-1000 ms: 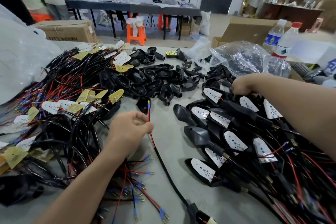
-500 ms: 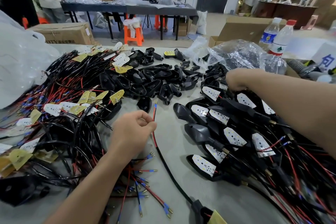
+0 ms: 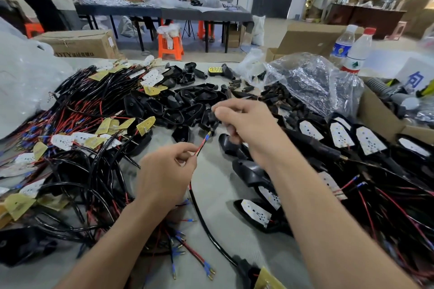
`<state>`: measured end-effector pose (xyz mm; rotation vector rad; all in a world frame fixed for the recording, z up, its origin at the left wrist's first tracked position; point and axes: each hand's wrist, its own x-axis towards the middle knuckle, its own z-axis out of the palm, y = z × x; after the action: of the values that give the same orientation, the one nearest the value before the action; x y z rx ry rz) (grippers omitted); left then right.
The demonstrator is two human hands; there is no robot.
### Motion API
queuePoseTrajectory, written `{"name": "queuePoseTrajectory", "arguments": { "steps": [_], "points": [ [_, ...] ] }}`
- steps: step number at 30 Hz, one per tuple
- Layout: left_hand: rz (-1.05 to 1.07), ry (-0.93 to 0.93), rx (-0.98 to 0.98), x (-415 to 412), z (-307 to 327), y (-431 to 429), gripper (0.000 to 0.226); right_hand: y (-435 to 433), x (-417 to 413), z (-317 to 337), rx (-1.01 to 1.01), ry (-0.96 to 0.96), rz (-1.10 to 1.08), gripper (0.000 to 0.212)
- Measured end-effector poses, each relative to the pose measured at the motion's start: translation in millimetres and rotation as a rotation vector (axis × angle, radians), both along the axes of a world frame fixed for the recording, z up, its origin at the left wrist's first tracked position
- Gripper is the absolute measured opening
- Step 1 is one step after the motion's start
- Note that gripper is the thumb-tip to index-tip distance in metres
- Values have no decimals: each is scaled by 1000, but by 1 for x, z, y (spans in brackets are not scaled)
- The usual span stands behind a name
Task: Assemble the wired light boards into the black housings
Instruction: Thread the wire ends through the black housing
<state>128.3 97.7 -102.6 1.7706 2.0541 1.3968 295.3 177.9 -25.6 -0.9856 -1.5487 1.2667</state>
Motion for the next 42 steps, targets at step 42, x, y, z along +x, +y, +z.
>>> {"name": "queuePoseTrajectory", "arguments": {
  "steps": [42],
  "points": [
    [-261, -560, 54, -6, 9, 1, 26, -23, 0, -51, -312, 452, -23, 17]
  ]
}}
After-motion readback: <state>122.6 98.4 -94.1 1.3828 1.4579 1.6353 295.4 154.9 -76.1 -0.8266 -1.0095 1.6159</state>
